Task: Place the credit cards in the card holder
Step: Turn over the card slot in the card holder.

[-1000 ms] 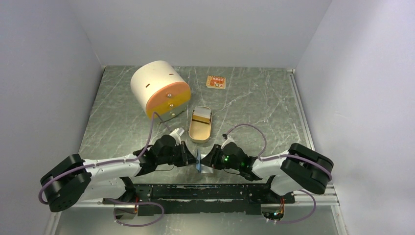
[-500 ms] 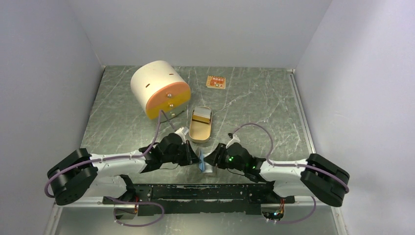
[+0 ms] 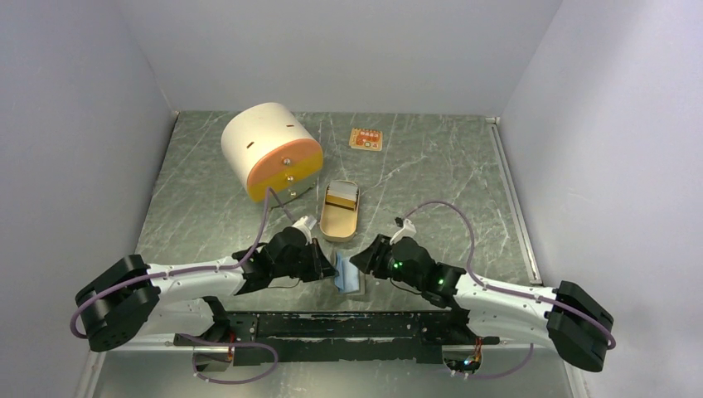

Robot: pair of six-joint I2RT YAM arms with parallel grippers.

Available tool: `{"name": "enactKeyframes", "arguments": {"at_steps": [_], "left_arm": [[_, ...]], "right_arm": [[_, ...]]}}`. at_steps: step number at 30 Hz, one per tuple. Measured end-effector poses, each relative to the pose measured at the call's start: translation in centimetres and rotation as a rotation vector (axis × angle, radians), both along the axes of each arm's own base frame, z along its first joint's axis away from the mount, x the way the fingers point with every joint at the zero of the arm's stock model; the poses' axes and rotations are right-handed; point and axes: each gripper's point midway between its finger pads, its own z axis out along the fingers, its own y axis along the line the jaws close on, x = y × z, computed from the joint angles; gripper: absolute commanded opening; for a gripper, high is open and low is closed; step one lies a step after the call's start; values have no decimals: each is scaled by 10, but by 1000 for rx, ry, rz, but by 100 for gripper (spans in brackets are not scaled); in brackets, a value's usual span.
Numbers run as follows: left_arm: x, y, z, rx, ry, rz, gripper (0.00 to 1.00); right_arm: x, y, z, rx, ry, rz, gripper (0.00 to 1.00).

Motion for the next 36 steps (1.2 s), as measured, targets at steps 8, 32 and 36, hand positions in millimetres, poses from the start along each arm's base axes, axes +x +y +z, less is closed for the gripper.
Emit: {"name": "enactKeyframes", "arguments": {"at_steps": [8,32,36], "left_arm": [[-1,9,0,5,1,32,16],[-10,39,-22,79,19,81,33],[-12,41,-23,74,16,81,21]], "right_arm": [[12,8,13,-120,-76,54,46],[12,21,-29,-314,-78,213,39],[15,24,-23,-329,-103,232,43]]}}
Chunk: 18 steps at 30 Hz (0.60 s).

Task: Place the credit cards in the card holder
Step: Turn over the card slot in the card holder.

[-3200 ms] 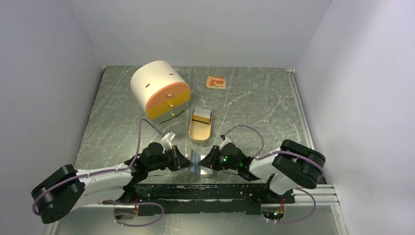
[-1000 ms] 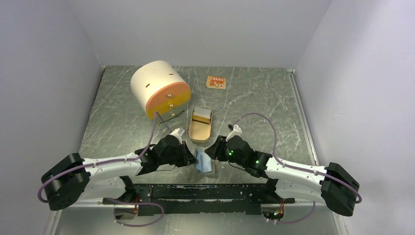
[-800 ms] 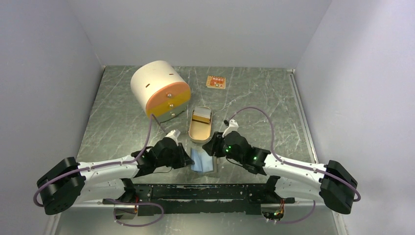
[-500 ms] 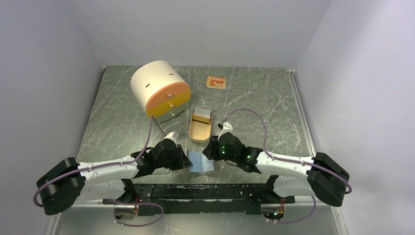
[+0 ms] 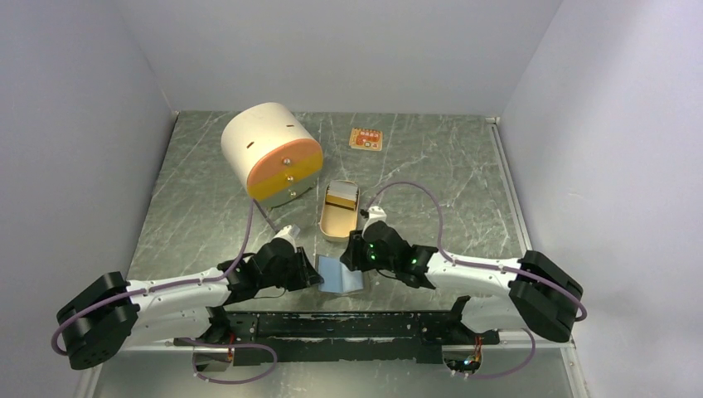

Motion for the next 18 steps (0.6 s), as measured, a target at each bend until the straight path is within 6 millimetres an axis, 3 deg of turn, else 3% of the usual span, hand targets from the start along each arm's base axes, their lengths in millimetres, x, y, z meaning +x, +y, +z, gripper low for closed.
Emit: {"name": "enactKeyframes", "arguments": {"at_steps": [6,9,13,18], "left_arm": [[0,0,0,2,-6,-6,10],[1,-1,-1,5,-9,-10,9],[1,-1,0,5,-19,-18,9],[2,-4,7,-14,-45,-30,9]], "right_arm": [[33,17,51,-7,-146,30,51],[55,13,70,-26,-228,34,53],[87,-2,72,-109,-323,40,56],[115,-8,46,-277,-403,138,60]]}}
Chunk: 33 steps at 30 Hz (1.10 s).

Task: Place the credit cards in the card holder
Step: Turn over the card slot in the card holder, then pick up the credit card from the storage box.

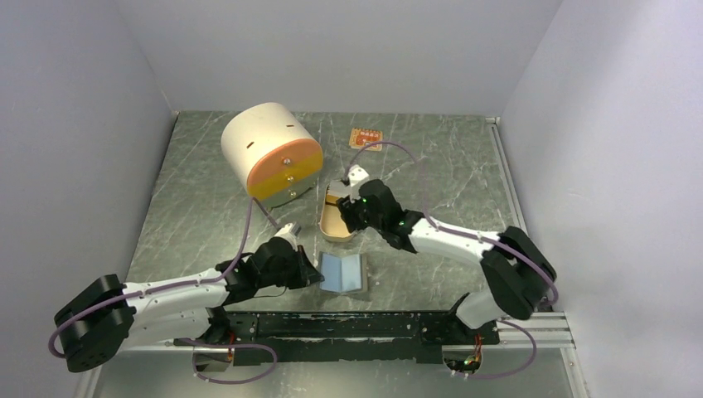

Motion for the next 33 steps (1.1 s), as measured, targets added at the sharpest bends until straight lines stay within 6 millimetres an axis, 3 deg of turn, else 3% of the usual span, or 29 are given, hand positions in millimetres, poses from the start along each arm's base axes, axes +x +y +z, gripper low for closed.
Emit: {"name": "enactKeyframes", "arguments": {"at_steps": [10,26,33], "left_arm": [[1,-2,13,-42,-34,-7,9],[0,0,12,-46,-35,-7,9],[0,0,13,-47,-36,-6,9]], "right_arm": [[45,20,-13,-256,-186,205,63],[81,10,-46,-525,-373,258,61],[85,10,-44,-542,-401,248,54]]}}
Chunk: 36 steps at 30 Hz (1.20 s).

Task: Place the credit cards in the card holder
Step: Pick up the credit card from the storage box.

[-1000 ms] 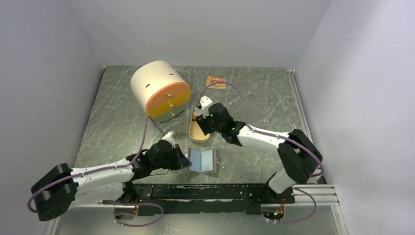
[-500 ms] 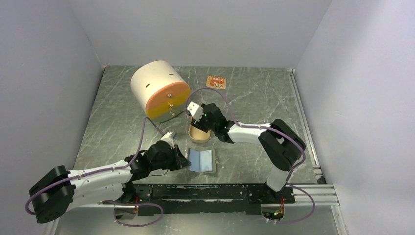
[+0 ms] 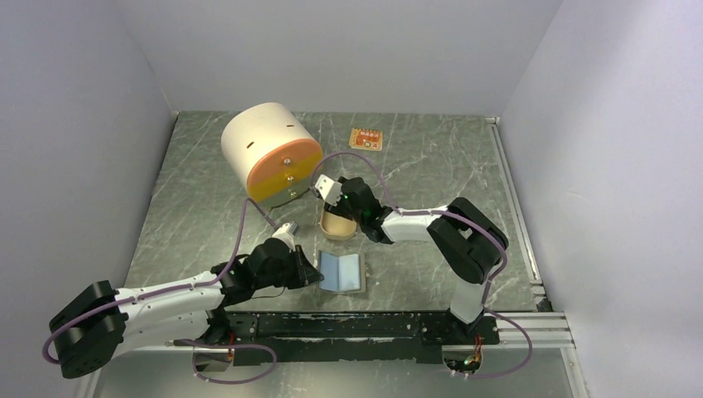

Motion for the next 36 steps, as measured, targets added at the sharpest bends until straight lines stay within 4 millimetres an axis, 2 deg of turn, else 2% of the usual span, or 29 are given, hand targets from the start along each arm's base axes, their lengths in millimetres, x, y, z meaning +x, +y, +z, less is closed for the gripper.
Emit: {"name": "enactKeyframes", "arguments": {"at_steps": [17,26,33,36], "left_arm": [[0,0,-2,6,4,0,9],[0,0,-2,6,4,0,9],[-1,1,-4,11,8,0,9],[-1,1,-4,11,8,0,9]], "right_arm": [[1,1,6,18,-10,-6,38],[0,1,17,37,-17,-2,22],[-4,3,18,48,2,10,19],[-9,4,19,53,25,28,10]]}}
